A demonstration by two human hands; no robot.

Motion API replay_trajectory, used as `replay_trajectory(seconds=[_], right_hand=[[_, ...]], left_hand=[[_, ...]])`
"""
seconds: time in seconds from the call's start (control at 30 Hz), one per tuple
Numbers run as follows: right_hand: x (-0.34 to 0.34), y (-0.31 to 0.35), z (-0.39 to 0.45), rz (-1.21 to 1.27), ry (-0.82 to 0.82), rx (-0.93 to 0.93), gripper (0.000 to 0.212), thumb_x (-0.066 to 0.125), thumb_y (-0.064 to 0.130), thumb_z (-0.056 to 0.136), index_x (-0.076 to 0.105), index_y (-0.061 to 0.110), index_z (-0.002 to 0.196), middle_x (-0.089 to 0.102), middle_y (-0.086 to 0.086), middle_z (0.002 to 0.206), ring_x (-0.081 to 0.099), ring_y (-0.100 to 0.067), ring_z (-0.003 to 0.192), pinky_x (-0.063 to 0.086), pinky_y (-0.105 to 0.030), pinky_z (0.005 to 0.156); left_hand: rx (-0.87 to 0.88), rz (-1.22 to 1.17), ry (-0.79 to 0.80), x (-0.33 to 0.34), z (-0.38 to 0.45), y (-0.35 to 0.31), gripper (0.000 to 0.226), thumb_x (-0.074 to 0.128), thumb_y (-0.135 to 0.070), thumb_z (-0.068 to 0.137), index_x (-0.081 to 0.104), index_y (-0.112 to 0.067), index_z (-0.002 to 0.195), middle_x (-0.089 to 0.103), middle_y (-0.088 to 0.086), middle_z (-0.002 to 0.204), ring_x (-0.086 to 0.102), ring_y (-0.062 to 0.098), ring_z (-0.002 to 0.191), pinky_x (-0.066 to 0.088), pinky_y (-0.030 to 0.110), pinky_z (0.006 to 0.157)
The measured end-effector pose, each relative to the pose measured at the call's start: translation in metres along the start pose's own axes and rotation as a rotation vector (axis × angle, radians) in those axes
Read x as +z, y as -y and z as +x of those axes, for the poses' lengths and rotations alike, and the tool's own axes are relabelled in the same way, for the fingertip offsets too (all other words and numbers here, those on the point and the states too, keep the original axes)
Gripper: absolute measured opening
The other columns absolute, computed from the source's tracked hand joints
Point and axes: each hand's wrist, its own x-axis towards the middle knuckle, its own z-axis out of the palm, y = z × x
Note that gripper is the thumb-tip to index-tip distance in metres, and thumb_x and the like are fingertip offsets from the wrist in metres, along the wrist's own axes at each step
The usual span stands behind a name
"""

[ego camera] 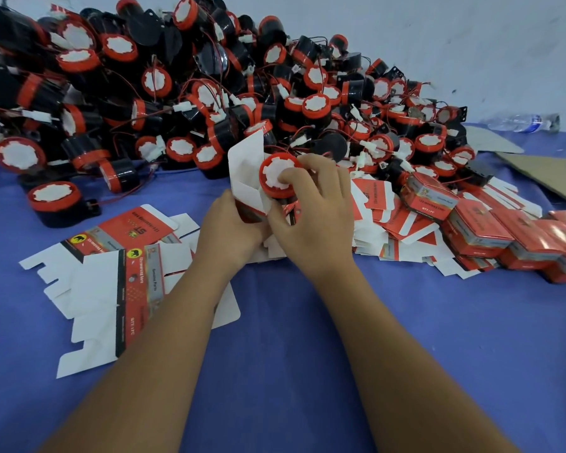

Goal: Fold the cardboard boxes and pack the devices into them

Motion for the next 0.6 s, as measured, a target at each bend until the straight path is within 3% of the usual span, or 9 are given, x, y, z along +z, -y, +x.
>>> replay_trajectory(seconds=[0.13, 0.27, 0.33, 0.43, 0.53, 0.6], right_hand=[[0.0012, -0.0038, 0.0004, 0.060, -0.050, -0.095, 0.022, 0.075, 0.008, 0.076, 0.070, 0.002, 0.096, 0.060, -0.020, 0.116, 0.056, -0.034, 0.102, 0.049, -0.037, 0.086], [0.0032, 0.0003, -0.0004, 0.143, 0.030, -0.118, 0.021, 0.079, 0.005, 0.077, 0.069, 0.001, 0.095, 0.061, -0.018, 0.118, 0.057, -0.032, 0.106, 0.046, -0.027, 0.089], [0.0026, 0.0019, -0.0018, 0.155, 0.095, -0.080, 0.023, 0.079, 0.004, 0.076, 0.068, 0.002, 0.096, 0.060, -0.016, 0.118, 0.056, -0.031, 0.107, 0.049, -0.031, 0.086], [-0.0005, -0.0011, -0.0014, 0.102, 0.156, -0.039, 0.030, 0.078, 0.012, 0.076, 0.067, 0.005, 0.102, 0.058, -0.014, 0.116, 0.055, -0.029, 0.105, 0.052, -0.037, 0.080], [-0.0032, -0.0028, 0.0001, 0.061, 0.194, -0.013, 0.040, 0.076, 0.020, 0.078, 0.066, 0.007, 0.114, 0.058, -0.012, 0.116, 0.055, -0.025, 0.105, 0.050, -0.035, 0.083], [-0.0030, -0.0052, -0.0004, 0.021, 0.236, -0.002, 0.035, 0.073, 0.024, 0.081, 0.067, 0.009, 0.112, 0.060, -0.008, 0.115, 0.056, -0.023, 0.103, 0.046, -0.032, 0.090]], left_hand=[[0.016, -0.049, -0.017, -0.0011, -0.0015, 0.0022, 0.056, 0.083, -0.024, 0.076, 0.044, -0.036, 0.115, 0.055, -0.026, 0.095, 0.053, -0.009, 0.085, 0.040, 0.011, 0.066], [0.036, -0.042, 0.001, 0.0009, -0.0020, 0.0013, 0.058, 0.077, -0.024, 0.084, 0.039, -0.039, 0.125, 0.048, -0.031, 0.100, 0.051, -0.010, 0.089, 0.037, 0.005, 0.067], [0.039, -0.048, -0.011, 0.0011, -0.0001, 0.0018, 0.055, 0.072, -0.021, 0.089, 0.041, -0.033, 0.133, 0.048, -0.029, 0.103, 0.053, -0.006, 0.092, 0.039, 0.007, 0.072], [0.038, -0.084, 0.017, 0.0008, 0.0001, 0.0029, 0.054, 0.072, -0.014, 0.089, 0.042, -0.038, 0.126, 0.053, -0.026, 0.106, 0.057, 0.002, 0.102, 0.046, 0.014, 0.083], [0.040, -0.088, 0.057, 0.0002, -0.0018, 0.0021, 0.060, 0.074, -0.011, 0.085, 0.040, -0.045, 0.122, 0.056, -0.027, 0.106, 0.057, -0.003, 0.101, 0.048, 0.015, 0.083], [0.026, -0.089, 0.072, 0.0001, -0.0023, 0.0031, 0.062, 0.073, -0.006, 0.083, 0.041, -0.043, 0.122, 0.058, -0.025, 0.107, 0.059, 0.000, 0.101, 0.053, 0.024, 0.086]])
